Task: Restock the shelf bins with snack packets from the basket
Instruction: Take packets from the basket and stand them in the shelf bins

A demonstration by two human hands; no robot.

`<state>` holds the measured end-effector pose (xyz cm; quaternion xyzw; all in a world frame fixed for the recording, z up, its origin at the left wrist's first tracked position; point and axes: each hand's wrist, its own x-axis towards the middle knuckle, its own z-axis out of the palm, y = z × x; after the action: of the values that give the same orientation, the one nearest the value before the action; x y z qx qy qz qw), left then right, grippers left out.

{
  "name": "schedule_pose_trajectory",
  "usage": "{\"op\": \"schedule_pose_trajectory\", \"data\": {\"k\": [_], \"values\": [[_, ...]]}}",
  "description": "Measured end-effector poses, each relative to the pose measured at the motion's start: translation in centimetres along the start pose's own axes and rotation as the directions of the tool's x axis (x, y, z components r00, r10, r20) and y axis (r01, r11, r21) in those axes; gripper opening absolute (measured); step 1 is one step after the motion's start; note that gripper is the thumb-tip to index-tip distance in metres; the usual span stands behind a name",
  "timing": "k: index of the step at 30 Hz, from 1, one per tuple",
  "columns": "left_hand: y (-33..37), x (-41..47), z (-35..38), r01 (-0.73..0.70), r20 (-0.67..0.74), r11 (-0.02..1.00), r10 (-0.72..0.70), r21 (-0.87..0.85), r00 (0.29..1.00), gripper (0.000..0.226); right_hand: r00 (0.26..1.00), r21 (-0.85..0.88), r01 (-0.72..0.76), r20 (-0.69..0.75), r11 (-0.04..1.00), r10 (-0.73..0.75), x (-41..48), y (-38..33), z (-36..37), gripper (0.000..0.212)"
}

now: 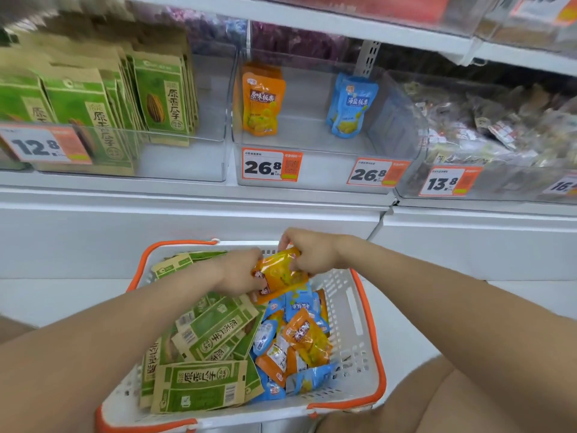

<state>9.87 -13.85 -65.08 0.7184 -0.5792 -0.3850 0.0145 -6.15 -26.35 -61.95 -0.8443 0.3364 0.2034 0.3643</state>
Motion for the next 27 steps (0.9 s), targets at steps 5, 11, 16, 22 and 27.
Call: {"op": "schedule_pose_trajectory", "data": {"k": [5, 11, 16, 22, 27], "values": [[0.1, 0.0, -1.5, -0.066, -0.453, 0.859, -0.202, -0.508, 0.868, 0.047, 0.996, 0.323, -0.067, 0.077, 0.944, 0.044, -0.9, -0.4, -1.6, 0.039], [1.8, -1.2, -3.2, -0.242, -0.564, 0.752, -0.202, -0.613, 0.801, 0.032, 0.997, 0.265, 0.070, -0.046, 0.962, -0.060, -0.9, -1.4, -1.9, 0.039], [4.1, -2.8, -4.9, -0.389, -0.713, 0.817, -0.039, -0.426, 0.700, 0.026, 0.957, 0.234, 0.258, -0.198, 0.937, -0.214, -1.9, -2.3, -2.9, 0.039], [6.2, -3.6, -7.1, -0.542, -0.861, 0.817, 0.121, -0.196, 0.495, 0.021, 0.836, 0.028, 0.363, -0.451, 0.931, -0.313, -4.7, -3.7, -7.8, 0.024], [7.9, -3.2, -8.9, -0.557, -0.950, 0.831, 0.169, -0.005, 0.261, 0.029, 0.725, 0.231, 0.519, -0.630, 0.823, -0.280, -7.1, -4.9, -11.5, 0.023]]}}
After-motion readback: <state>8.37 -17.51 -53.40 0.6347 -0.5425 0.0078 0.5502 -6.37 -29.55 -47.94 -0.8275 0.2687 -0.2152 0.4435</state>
